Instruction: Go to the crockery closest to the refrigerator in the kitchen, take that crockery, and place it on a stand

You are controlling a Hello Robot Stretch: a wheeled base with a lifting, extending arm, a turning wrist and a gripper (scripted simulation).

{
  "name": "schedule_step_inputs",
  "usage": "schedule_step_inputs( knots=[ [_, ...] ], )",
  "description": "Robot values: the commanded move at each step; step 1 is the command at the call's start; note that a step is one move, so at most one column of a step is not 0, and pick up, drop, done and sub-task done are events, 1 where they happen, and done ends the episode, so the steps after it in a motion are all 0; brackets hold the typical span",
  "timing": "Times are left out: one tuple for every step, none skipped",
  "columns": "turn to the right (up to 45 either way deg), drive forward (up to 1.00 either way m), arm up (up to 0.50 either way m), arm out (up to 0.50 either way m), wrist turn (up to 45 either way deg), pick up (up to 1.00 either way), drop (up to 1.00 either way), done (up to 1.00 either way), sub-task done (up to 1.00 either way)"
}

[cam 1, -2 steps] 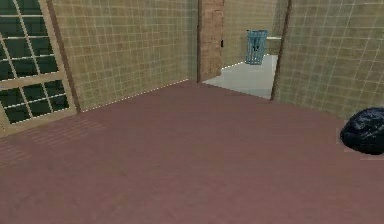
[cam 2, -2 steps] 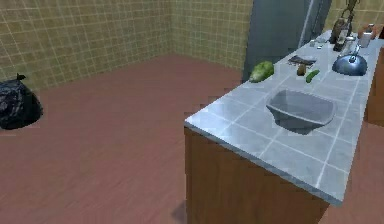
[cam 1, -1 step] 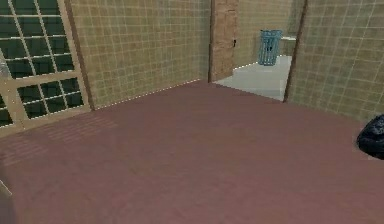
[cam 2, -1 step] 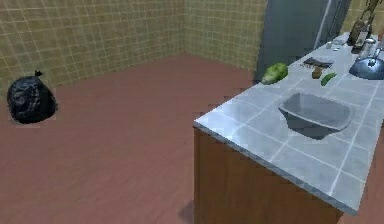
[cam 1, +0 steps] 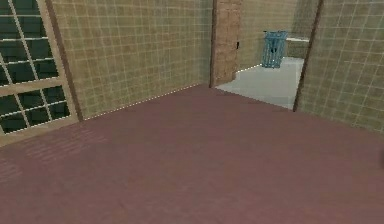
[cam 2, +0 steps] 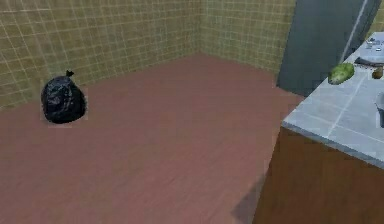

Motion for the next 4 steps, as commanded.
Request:
schedule_step_inputs(
  knots=[
    [-42.0,0.00,0.00,0.00,0.0,0.00,0.00,0.00,0.00],
    [0.0,0.30,0.00,0.00,0.0,0.00,0.00,0.00,0.00],
    [45.0,0.00,0.00,0.00,0.0,0.00,0.00,0.00,0.00],
    [45.0,0.00,0.00,0.00,0.0,0.00,0.00,0.00,0.00]
  ],
)
